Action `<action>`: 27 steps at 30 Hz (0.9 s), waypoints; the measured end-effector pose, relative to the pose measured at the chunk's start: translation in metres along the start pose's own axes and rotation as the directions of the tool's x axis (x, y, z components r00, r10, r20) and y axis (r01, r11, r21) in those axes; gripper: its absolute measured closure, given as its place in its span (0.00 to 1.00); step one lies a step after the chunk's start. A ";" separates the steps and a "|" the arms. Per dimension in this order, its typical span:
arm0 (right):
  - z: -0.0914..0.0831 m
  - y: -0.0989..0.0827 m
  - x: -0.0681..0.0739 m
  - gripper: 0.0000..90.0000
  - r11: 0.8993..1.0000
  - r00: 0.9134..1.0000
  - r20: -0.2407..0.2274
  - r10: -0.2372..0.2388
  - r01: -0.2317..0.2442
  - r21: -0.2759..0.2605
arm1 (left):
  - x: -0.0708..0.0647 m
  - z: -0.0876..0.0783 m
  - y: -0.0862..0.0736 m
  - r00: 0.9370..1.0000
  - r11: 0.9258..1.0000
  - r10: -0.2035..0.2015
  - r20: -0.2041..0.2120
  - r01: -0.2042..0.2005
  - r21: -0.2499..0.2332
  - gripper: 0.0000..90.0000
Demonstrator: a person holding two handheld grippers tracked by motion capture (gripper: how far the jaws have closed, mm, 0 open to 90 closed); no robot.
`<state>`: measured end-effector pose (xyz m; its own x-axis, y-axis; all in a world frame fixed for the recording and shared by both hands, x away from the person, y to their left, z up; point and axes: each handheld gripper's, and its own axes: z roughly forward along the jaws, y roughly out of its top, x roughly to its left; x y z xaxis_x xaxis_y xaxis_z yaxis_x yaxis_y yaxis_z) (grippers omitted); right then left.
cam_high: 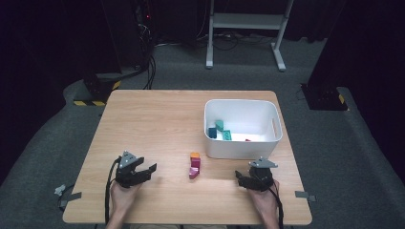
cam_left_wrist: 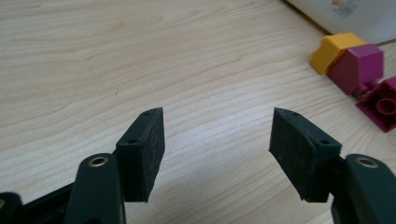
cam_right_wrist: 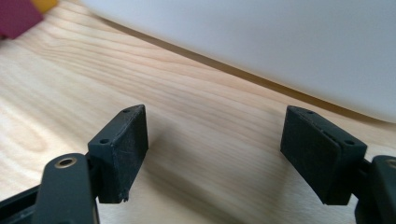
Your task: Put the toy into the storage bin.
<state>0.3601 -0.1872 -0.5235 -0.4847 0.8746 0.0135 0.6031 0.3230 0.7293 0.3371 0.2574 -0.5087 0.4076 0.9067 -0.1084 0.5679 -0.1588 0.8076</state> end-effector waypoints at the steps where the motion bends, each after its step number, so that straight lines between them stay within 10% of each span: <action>1: 0.000 0.000 0.002 0.26 1.000 1.000 -0.011 -0.004 0.004 -0.002 | 0.001 0.000 -0.002 1.000 1.000 -0.005 -0.004 0.005 0.001 0.40; 9: -0.004 0.001 0.020 0.27 0.998 0.993 -0.109 -0.047 0.044 -0.033 | 0.005 0.006 -0.016 0.999 1.000 -0.021 -0.050 0.022 0.021 0.39; 27: 0.007 0.019 0.072 0.32 0.983 0.939 -0.292 -0.183 0.170 -0.069 | -0.003 0.010 -0.017 0.996 0.997 0.015 -0.091 -0.008 0.081 0.36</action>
<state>0.3414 -0.1154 -0.5137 -0.7505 0.6561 0.0787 0.4662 0.4414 0.7667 0.3335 0.2531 -0.5276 0.3493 0.9360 -0.0428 0.6210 -0.1970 0.7586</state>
